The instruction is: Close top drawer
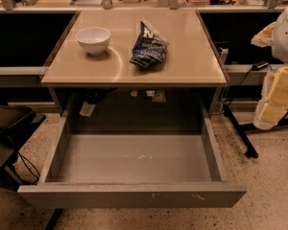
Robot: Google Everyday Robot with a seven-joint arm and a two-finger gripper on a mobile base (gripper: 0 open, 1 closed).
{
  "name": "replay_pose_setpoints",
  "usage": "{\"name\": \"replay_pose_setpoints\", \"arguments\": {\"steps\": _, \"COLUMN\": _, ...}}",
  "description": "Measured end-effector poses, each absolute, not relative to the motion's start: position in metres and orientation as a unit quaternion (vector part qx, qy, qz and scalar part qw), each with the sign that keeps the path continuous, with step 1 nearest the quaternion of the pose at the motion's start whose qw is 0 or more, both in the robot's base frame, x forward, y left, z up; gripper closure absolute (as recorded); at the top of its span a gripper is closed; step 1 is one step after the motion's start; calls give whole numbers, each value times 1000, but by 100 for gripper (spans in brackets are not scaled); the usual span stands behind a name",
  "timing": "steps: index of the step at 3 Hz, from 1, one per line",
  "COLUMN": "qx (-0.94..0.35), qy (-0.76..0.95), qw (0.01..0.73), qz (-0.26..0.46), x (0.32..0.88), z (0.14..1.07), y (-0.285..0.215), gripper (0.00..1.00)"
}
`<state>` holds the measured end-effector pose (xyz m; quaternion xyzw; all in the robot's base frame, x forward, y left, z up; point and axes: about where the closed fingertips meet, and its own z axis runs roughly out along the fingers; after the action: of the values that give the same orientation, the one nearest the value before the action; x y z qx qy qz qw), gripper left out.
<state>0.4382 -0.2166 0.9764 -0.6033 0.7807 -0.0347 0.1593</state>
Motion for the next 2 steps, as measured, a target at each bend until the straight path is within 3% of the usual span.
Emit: {"name": "replay_pose_setpoints", "arguments": {"steps": 2, "qx": -601, "qy": 784, "qw": 154, "qz": -37, "x": 439, "z": 976, "y": -214, "gripper": 0}}
